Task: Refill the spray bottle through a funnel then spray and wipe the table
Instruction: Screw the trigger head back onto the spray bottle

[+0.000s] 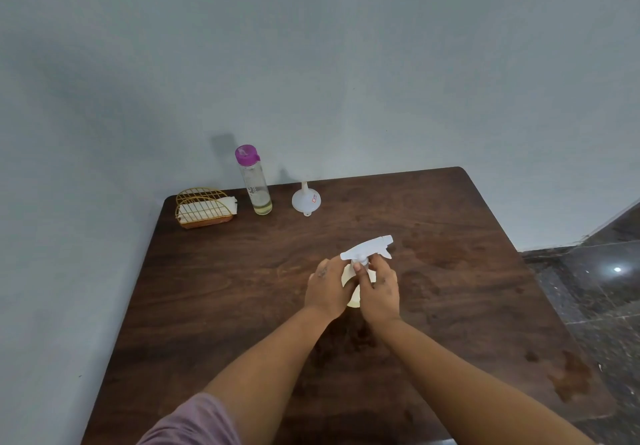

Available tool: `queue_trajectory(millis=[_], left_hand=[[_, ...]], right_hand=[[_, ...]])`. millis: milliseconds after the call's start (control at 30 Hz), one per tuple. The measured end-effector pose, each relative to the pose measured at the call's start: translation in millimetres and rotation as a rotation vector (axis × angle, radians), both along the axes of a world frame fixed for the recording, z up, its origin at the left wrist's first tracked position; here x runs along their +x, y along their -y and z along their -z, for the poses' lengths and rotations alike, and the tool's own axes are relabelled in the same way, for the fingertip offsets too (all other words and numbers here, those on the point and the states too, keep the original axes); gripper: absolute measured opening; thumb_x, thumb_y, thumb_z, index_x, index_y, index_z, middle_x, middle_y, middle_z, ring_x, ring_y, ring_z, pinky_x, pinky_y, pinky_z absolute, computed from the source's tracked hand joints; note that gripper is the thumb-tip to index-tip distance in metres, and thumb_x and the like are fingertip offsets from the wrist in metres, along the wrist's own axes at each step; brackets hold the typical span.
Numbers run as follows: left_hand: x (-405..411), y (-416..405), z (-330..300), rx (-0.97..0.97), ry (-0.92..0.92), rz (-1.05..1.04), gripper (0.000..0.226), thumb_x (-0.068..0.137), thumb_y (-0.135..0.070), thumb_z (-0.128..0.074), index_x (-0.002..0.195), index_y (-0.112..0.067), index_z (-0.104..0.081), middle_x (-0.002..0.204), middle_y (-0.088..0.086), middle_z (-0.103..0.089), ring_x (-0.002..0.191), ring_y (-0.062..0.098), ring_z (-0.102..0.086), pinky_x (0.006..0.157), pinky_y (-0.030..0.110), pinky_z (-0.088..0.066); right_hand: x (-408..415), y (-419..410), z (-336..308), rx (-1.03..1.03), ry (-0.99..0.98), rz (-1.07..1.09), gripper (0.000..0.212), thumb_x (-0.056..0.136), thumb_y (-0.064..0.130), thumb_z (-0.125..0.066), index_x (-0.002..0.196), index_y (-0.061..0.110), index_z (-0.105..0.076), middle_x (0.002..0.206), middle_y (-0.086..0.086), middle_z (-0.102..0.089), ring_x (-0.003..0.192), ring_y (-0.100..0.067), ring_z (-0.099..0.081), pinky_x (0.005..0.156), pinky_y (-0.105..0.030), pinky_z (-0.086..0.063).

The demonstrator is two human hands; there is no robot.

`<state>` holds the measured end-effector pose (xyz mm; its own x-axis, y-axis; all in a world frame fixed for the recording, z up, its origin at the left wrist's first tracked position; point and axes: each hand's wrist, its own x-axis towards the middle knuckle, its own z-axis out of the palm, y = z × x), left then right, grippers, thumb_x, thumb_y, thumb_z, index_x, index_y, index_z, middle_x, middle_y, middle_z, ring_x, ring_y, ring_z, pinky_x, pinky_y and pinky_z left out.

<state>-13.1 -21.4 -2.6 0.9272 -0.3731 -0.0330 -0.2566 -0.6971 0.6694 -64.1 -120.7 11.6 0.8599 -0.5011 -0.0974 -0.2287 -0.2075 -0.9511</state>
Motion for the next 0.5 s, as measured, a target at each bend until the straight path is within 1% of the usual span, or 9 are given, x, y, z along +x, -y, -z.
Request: queue_trajectory(millis=[67, 133, 200, 300, 333, 367, 433, 467, 500], left_hand=[[-2.8, 0.9, -2.3, 0.022, 0.023, -0.039, 0.033, 0.095, -0.031, -0.055, 0.126, -0.02, -0.057, 0.121, -0.003, -0.064, 0.117, 0.019, -0.052, 0.1, 0.039, -0.038], [-4.5, 0.3, -6.0, 0.04, 0.021, -0.062, 0.033, 0.095, -0.03, -0.055, 0.125, -0.019, -0.058, 0.12, -0.001, -0.064, 0.118, 0.019, -0.052, 0.1, 0.037, -0.036], [-4.5, 1.2, -9.6, 0.036, -0.008, -0.054, 0.034, 0.094, -0.031, -0.057, 0.125, -0.019, -0.058, 0.121, -0.001, -0.064, 0.119, 0.02, -0.052, 0.101, 0.038, -0.037], [-4.0, 4.6, -9.6, -0.003, -0.063, -0.037, 0.038, 0.092, -0.034, -0.061, 0.127, -0.021, -0.057, 0.125, -0.003, -0.061, 0.121, 0.02, -0.05, 0.1, 0.041, -0.042], [-4.1, 4.8, -7.8, -0.016, -0.088, -0.032, 0.041, 0.09, -0.034, -0.063, 0.128, -0.021, -0.056, 0.126, -0.003, -0.059, 0.123, 0.02, -0.048, 0.1, 0.041, -0.043], [-4.2, 4.3, -6.4, -0.017, -0.112, -0.022, 0.044, 0.088, -0.033, -0.066, 0.128, -0.02, -0.056, 0.127, -0.004, -0.056, 0.124, 0.019, -0.045, 0.101, 0.039, -0.043], [-4.9, 1.8, -2.8, 0.02, -0.141, 0.017, 0.046, 0.084, -0.03, -0.071, 0.126, -0.019, -0.058, 0.119, -0.004, -0.048, 0.121, 0.018, -0.042, 0.098, 0.034, -0.044], [-5.4, 0.2, -0.9, 0.035, -0.137, 0.031, 0.046, 0.082, -0.028, -0.073, 0.125, -0.02, -0.058, 0.113, -0.005, -0.045, 0.117, 0.018, -0.045, 0.095, 0.031, -0.045], [-6.1, -1.3, 1.1, 0.034, -0.133, 0.031, 0.045, 0.081, -0.027, -0.073, 0.123, -0.02, -0.059, 0.108, -0.006, -0.043, 0.113, 0.018, -0.048, 0.091, 0.028, -0.045]], right_hand=[[0.5, -1.0, 1.2, -0.014, -0.011, 0.005, 0.01, 0.094, 0.029, -0.057, 0.1, 0.023, -0.062, 0.097, 0.017, -0.058, 0.109, -0.011, -0.047, 0.084, -0.024, -0.036], [1.4, 4.3, 5.2, -0.054, -0.028, -0.036, 0.01, 0.091, 0.034, -0.06, 0.097, 0.027, -0.062, 0.101, 0.013, -0.062, 0.111, -0.011, -0.051, 0.084, -0.027, -0.041], [-0.8, 9.5, 3.2, -0.028, -0.036, -0.031, 0.016, 0.086, 0.039, -0.066, 0.096, 0.027, -0.064, 0.104, 0.012, -0.065, 0.109, -0.008, -0.056, 0.082, -0.022, -0.045], [-11.0, 13.0, -7.1, 0.046, -0.078, 0.165, 0.041, 0.071, 0.049, -0.078, 0.097, 0.022, -0.063, 0.101, 0.014, -0.062, 0.099, -0.006, -0.059, 0.073, -0.013, -0.041], [-14.0, 14.0, -8.1, 0.014, -0.097, 0.205, 0.05, 0.067, 0.05, -0.081, 0.101, 0.02, -0.059, 0.104, 0.011, -0.058, 0.099, -0.008, -0.057, 0.073, -0.013, -0.04], [-16.2, 14.6, -8.1, -0.025, -0.102, 0.205, 0.061, 0.065, 0.049, -0.082, 0.109, 0.017, -0.055, 0.111, 0.008, -0.053, 0.102, -0.01, -0.053, 0.077, -0.015, -0.04], [-15.8, 16.2, -8.2, -0.13, -0.063, 0.107, 0.086, 0.064, 0.044, -0.084, 0.131, 0.014, -0.04, 0.128, 0.005, -0.039, 0.117, -0.009, -0.042, 0.094, -0.023, -0.038], [-13.1, 17.4, -8.4, -0.202, -0.051, 0.027, 0.094, 0.066, 0.041, -0.084, 0.138, 0.012, -0.032, 0.133, 0.004, -0.035, 0.123, -0.01, -0.037, 0.099, -0.025, -0.035], [-9.4, 17.8, -9.4, -0.263, -0.055, -0.051, 0.096, 0.068, 0.038, -0.083, 0.141, 0.011, -0.027, 0.137, 0.002, -0.032, 0.127, -0.011, -0.034, 0.1, -0.025, -0.032]])
